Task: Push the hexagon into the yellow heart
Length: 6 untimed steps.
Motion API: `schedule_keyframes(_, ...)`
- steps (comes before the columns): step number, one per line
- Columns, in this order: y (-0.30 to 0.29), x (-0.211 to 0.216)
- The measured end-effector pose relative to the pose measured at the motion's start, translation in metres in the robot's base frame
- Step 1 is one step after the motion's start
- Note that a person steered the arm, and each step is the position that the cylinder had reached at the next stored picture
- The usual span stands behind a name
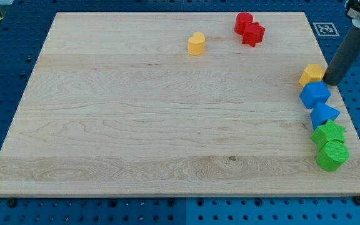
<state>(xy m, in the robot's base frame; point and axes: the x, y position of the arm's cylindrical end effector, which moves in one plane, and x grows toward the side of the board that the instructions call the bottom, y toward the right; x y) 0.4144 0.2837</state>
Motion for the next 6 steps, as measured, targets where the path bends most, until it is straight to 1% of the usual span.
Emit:
schedule_keyframes(1,-0.009,0.006)
schedule_keyframes(3,-0.032,-0.009)
schedule_keyframes(4,-0.063,-0.011)
schedule_keyframes(6,-0.110,-0.038)
